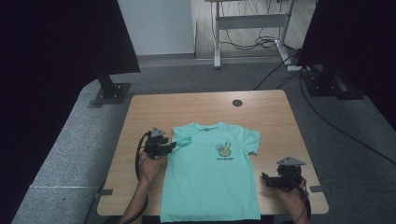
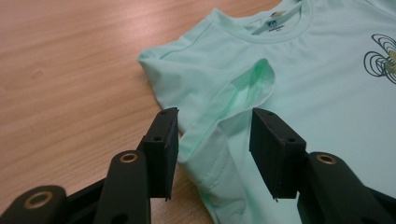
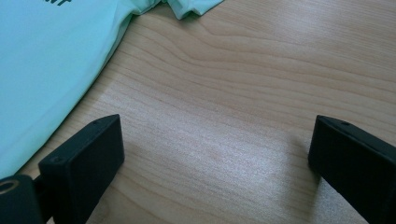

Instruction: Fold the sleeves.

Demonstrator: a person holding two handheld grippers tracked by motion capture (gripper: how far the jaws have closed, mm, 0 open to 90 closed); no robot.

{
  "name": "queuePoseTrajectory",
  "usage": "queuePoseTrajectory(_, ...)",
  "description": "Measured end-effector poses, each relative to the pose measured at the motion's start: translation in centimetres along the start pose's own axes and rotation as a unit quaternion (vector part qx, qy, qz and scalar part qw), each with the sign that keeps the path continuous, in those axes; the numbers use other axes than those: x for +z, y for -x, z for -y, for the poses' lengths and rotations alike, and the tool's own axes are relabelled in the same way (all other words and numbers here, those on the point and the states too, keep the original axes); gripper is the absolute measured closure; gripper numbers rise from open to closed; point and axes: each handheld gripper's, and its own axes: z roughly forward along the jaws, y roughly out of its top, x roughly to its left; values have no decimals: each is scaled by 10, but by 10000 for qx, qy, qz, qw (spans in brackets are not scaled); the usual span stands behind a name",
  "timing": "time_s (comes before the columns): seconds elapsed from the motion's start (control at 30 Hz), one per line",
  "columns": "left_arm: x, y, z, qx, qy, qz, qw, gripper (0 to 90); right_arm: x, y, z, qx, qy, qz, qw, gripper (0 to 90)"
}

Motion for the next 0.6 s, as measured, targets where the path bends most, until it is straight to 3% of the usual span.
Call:
queuePoseTrajectory(0.07, 1, -3, 2, -62, -16, 56, 10000, 549, 0, 0, 0, 0, 0, 0, 10000, 28)
queuePoseTrajectory(0.17, 1, -3, 5, -100, 42, 144, 9998, 701, 0, 0, 0, 0, 0, 0, 10000, 28)
queuePoseTrajectory(0.27, -1, 0, 7, -64, 64, 225, 9997, 784, 0, 0, 0, 0, 0, 0, 10000, 28)
queuePoseTrajectory(0.6, 0, 23, 11, 191, -11, 580, 9981, 788, 0, 0, 0, 0, 0, 0, 10000, 28)
